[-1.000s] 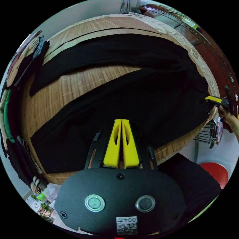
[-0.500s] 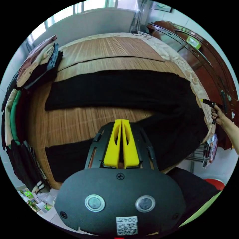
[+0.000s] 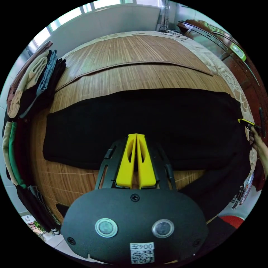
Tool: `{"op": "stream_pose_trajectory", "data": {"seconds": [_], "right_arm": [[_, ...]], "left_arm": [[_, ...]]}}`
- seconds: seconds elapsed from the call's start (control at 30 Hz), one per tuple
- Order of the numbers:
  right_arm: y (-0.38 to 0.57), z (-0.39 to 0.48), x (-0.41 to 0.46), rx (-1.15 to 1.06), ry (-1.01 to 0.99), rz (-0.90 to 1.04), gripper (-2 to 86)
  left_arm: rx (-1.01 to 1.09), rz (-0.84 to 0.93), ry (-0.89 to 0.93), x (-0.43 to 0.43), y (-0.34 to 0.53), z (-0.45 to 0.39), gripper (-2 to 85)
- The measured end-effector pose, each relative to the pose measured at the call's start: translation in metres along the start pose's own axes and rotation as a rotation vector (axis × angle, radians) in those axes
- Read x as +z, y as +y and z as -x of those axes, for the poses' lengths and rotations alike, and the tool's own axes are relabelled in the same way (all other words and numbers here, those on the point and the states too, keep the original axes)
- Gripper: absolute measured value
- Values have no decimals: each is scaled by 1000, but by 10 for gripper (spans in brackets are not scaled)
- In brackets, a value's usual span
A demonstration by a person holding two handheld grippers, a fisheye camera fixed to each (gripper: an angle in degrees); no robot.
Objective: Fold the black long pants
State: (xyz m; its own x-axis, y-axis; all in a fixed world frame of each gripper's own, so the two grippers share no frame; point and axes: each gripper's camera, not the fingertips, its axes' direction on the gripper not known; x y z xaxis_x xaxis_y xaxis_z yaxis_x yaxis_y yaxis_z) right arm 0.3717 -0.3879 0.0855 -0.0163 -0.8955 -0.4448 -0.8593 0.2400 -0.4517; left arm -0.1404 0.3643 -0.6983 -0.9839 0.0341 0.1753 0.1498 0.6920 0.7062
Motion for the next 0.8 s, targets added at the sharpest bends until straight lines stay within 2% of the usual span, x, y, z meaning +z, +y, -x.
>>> {"op": "stream_pose_trajectory", "data": {"seconds": [0.2, 0.37, 0.47, 0.57, 0.73, 0.8], "right_arm": [[-35, -5, -9, -13, -30, -4, 64], [60, 13, -62, -37, -108, -91, 52], [134, 18, -74, 1, -126, -59, 44], [190, 24, -76, 38, -99, -11, 36], [226, 45, -32, -32, -140, 174, 26], [227, 40, -34, -5, -189, 134, 11]], "left_arm": [[18, -29, 8, -8, -33, -17, 6], [25, -91, 39, -67, -21, -8, 7], [-4, -107, 21, -114, 28, 12, 7], [-122, -52, 3, -150, 97, 52, 6], [-339, 109, -63, -179, 207, 124, 6], [-375, 149, -86, -184, 226, 139, 6]]}}
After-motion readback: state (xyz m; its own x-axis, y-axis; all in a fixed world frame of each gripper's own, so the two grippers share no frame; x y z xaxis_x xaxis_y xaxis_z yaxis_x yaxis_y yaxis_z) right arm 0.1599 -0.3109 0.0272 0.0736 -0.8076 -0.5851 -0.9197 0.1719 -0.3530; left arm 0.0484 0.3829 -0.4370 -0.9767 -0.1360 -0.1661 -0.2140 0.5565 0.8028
